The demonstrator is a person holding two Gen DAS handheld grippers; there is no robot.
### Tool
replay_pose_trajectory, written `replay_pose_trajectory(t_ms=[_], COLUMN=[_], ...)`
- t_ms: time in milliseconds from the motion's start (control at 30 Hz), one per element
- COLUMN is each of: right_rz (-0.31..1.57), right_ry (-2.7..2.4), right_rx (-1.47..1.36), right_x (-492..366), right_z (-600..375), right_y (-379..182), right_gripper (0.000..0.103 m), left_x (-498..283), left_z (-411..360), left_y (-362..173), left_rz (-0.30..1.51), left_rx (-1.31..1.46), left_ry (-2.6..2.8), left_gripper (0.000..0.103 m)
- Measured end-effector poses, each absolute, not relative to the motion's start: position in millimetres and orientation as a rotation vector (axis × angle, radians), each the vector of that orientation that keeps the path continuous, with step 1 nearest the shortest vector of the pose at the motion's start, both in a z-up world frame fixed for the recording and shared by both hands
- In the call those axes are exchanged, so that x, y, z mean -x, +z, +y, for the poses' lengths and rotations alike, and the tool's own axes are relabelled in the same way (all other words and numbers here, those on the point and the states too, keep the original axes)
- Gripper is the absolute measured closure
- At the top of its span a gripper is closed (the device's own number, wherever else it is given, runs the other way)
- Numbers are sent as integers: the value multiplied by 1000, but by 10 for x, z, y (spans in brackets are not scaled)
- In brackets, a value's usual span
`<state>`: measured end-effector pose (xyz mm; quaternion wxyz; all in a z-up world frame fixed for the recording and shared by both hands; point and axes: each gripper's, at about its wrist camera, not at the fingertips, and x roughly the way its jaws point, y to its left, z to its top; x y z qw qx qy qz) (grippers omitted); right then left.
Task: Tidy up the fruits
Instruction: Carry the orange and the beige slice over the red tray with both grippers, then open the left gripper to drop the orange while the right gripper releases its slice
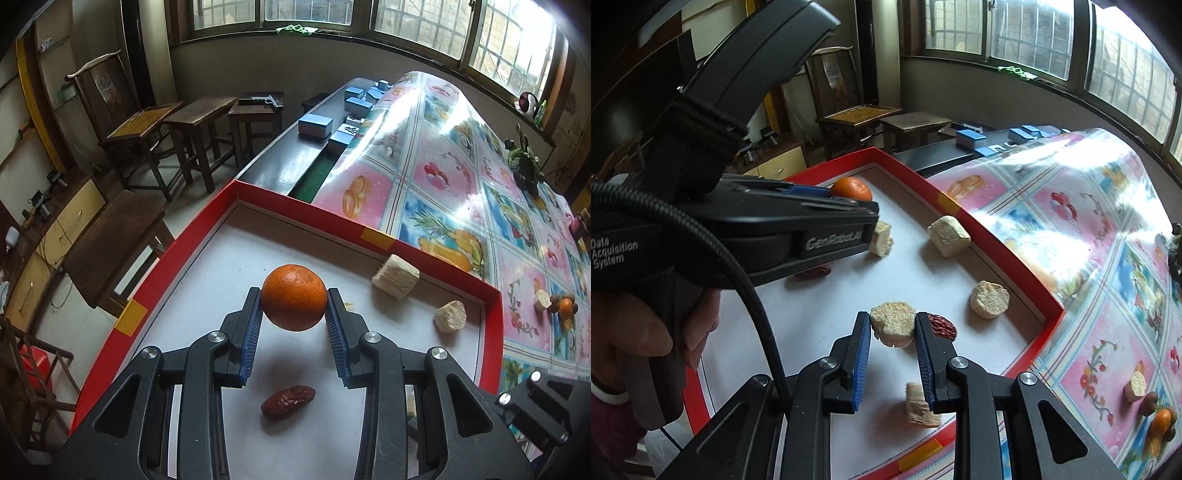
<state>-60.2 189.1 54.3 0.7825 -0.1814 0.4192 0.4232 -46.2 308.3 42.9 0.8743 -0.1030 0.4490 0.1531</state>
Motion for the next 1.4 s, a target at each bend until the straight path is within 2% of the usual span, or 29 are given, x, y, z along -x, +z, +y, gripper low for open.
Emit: replay_pose_trajectory(t_ms=[600,700,833,1400], right_rz=[940,943,953,888], right_ry=[984,983,1001,869], right_rx=[382,355,303,240], right_x=[636,637,650,636], right_z=[1987,1936,1842,1157], right_y=[352,368,400,725], right_gripper=[79,71,68,65], left_x=[568,585,641,656], left_z=[3139,3123,3099,2428], left_y=[360,351,414,651], left_rz=[974,977,948,905], left_rx=[226,233,248,186], left_ry=[348,350,339,253], left_gripper=[69,64,44,43])
